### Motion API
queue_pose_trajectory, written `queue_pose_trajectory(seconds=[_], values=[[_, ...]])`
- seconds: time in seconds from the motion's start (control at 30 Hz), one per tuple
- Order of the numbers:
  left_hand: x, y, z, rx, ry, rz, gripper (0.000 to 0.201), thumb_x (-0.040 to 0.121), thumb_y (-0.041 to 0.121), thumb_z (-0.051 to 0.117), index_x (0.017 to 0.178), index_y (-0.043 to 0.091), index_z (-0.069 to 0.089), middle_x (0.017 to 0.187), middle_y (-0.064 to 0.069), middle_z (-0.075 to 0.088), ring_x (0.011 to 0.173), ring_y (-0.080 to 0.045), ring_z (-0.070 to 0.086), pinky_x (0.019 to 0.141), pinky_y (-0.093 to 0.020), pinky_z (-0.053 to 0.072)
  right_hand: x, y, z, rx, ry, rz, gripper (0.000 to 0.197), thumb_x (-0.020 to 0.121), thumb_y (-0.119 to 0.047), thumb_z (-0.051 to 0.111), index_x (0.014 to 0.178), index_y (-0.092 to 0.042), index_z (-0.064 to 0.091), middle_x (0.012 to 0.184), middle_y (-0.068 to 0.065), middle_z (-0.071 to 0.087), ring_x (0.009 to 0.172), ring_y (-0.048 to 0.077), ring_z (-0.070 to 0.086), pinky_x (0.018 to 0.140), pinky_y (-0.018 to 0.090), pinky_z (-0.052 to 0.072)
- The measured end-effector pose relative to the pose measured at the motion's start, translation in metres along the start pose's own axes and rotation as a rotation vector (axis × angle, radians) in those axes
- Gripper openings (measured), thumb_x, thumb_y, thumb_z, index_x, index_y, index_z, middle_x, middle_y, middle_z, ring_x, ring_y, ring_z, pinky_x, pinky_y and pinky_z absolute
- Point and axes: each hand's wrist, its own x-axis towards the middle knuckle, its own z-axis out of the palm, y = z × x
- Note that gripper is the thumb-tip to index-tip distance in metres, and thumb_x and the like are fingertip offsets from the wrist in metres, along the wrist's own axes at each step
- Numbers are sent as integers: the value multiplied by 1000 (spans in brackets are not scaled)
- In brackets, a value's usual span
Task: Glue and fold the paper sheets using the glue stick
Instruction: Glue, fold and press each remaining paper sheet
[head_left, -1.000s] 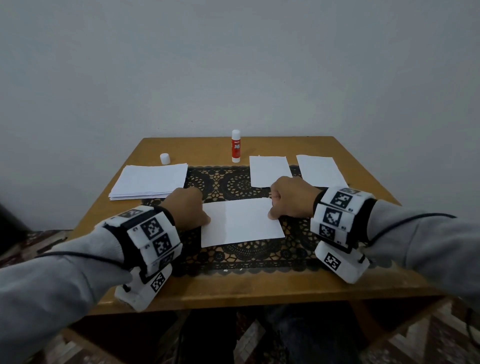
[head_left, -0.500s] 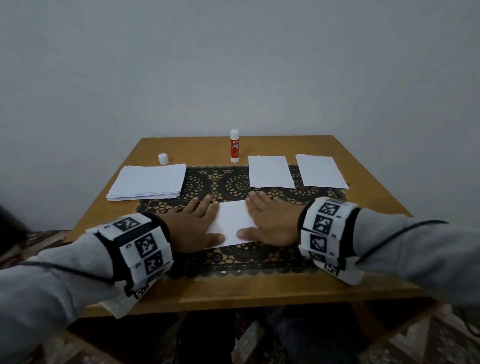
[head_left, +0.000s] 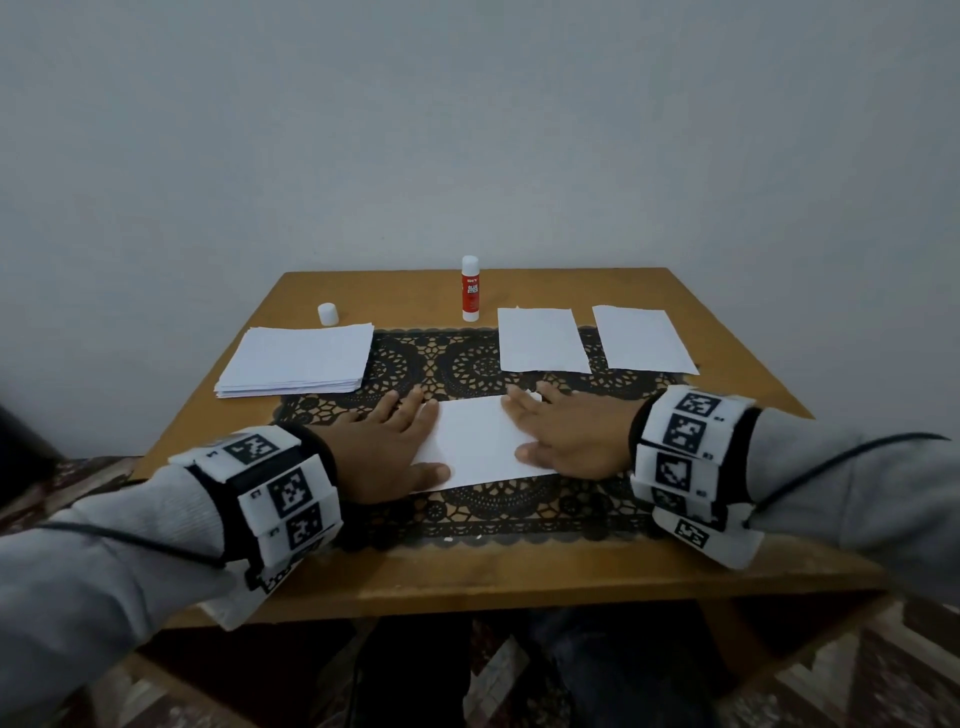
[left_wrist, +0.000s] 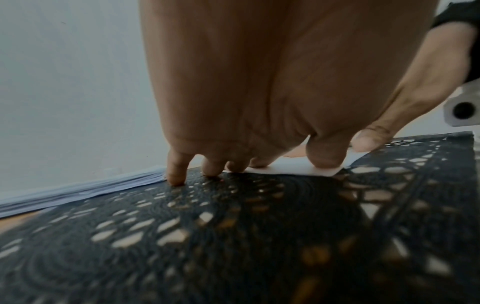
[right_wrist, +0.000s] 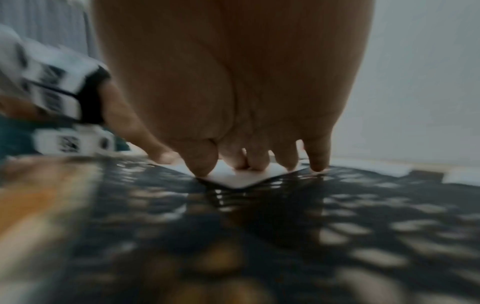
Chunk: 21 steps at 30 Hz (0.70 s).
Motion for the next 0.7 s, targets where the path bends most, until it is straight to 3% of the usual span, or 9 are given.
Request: queue_pose_trajectory(seconds=[0.13, 0.33, 0.5, 0.7], values=[[0, 19, -7, 41, 5, -50, 76, 99, 55, 21, 150, 12, -16, 157, -6, -23, 145, -21, -20, 119, -48, -2, 4, 5, 2, 11, -11, 39, 68, 104, -45, 20, 152, -12, -14, 160, 3, -20, 148, 29, -14, 121, 48, 7], [16, 42, -20, 60, -3, 170, 71, 101, 49, 23, 150, 18, -16, 157, -1, -24, 145, -18, -17, 119, -50, 3, 3, 8, -4, 38, -37, 18, 73, 103, -46, 27, 153, -11, -13, 160, 5, -20, 148, 28, -14, 120, 41, 5], [5, -4, -5, 67, -17, 62, 78, 95, 62, 18, 148, 21, -23, 154, 3, -31, 144, -15, -21, 119, -48, 0, 1, 11, -1, 34, -21, 19, 72, 103, -47, 25, 152, -12, -14, 160, 3, -21, 148, 25, -16, 121, 43, 6], [-6, -11, 6, 45, -20, 23, 79, 95, 61, 18, 148, 19, -24, 154, 2, -32, 144, -15, -22, 119, -49, -1, -1, -21, -3, -13, 24, 45, 71, 103, -46, 23, 153, -8, -10, 161, 7, -15, 149, 27, -11, 121, 47, 5]])
